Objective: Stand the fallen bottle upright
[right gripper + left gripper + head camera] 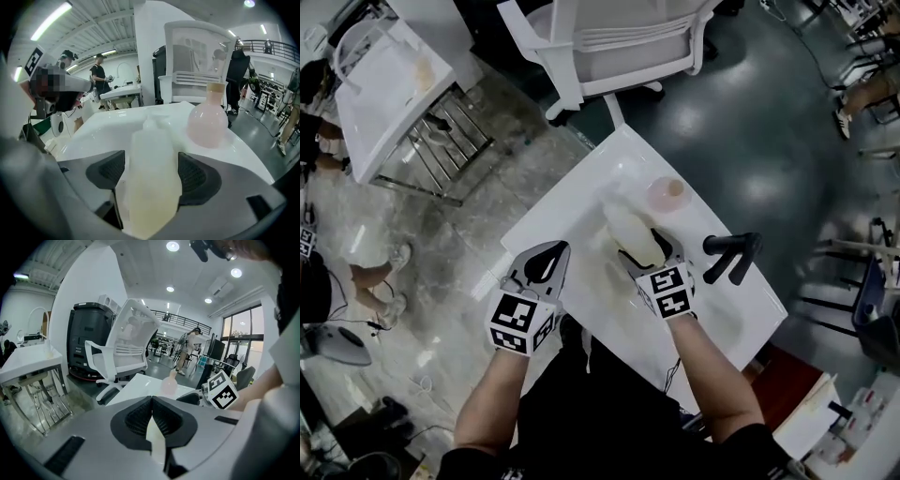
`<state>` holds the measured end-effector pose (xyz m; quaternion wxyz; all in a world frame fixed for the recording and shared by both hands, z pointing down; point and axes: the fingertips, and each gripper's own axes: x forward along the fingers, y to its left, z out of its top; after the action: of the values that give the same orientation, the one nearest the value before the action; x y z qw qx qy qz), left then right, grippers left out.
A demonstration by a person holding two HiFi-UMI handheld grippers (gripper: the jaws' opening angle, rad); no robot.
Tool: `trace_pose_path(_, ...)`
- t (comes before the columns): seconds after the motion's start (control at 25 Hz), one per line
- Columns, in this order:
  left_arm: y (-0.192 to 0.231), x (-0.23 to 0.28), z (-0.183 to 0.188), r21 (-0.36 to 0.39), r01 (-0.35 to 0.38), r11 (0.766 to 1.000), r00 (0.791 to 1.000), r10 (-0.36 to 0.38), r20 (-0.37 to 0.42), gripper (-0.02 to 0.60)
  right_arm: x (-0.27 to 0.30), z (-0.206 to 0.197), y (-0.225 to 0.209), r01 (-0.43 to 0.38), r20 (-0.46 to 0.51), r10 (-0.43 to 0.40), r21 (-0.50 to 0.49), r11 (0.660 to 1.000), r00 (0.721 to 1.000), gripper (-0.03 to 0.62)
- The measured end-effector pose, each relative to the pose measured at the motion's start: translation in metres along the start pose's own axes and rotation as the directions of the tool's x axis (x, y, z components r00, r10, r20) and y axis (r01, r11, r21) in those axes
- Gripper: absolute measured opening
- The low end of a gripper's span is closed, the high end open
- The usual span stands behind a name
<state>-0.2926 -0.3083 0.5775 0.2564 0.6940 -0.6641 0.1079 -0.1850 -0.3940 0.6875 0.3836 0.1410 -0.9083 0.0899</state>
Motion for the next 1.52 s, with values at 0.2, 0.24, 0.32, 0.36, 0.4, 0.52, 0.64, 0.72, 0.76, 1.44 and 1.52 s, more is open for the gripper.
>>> trace_pose_path(0.2,0.004,0.003,-0.014,-0.016,0.009,1.000,1.000,-0.009,-0.024,0.008,0.016,-0.001,0.000,-0.020,-0.035,0.019,-0.031,0.999,0.999,0.359)
trace_pose_path(0.24,0.004,0.003,-0.017,-0.017,0.011,1.000,1.000,-0.012,-0.028,0.008,0.019,0.000,0.002,-0.027,-0.050,0.025,-0.044,0.999,0.998,0.359)
trace_pose_path(0.32,0.006,0.002,-0.021,-0.015,0.016,1.000,0.999,-0.017,-0.034,0.008,0.027,-0.001,0.004,-0.042,-0.086,0.035,-0.081,0.996,0.996,0.354)
trace_pose_path(0.36,0.007,0.003,-0.022,-0.013,0.020,1.000,0.999,-0.020,-0.036,0.008,0.031,-0.003,0.004,-0.048,-0.103,0.038,-0.102,0.994,0.994,0.351)
trace_pose_path(0.4,0.008,0.003,-0.023,-0.011,0.023,1.000,0.999,-0.024,-0.038,0.008,0.035,-0.004,0.004,-0.053,-0.122,0.039,-0.118,0.992,0.992,0.353)
trace_pose_path(0.52,0.009,0.001,-0.024,-0.003,0.035,0.999,0.998,-0.035,-0.043,0.008,0.040,-0.006,0.005,-0.062,-0.168,0.039,-0.135,0.989,0.985,0.358)
trace_pose_path(0.64,0.010,-0.004,-0.020,0.008,0.040,0.999,0.998,-0.040,-0.041,0.008,0.048,-0.009,0.006,-0.058,-0.205,0.025,-0.155,0.986,0.978,0.370)
trace_pose_path(0.72,0.009,-0.008,-0.018,0.012,0.043,0.999,0.998,-0.042,-0.038,0.008,0.051,-0.011,0.006,-0.049,-0.220,0.012,-0.162,0.986,0.975,0.366)
trace_pose_path(0.76,0.009,-0.009,-0.017,0.014,0.044,0.999,0.998,-0.044,-0.037,0.008,0.052,-0.011,0.005,-0.044,-0.222,0.008,-0.158,0.986,0.975,0.360)
trace_pose_path(1.44,-0.037,-0.028,-0.024,0.043,0.125,0.991,0.992,-0.123,-0.039,0.008,-0.034,-0.009,0.034,0.009,0.016,-0.008,-0.057,0.998,1.000,0.341)
trace_pose_path(1.52,-0.048,-0.033,-0.023,0.058,0.142,0.988,0.989,-0.140,-0.038,0.008,-0.051,-0.012,0.043,0.021,0.050,-0.019,-0.042,0.999,0.999,0.341)
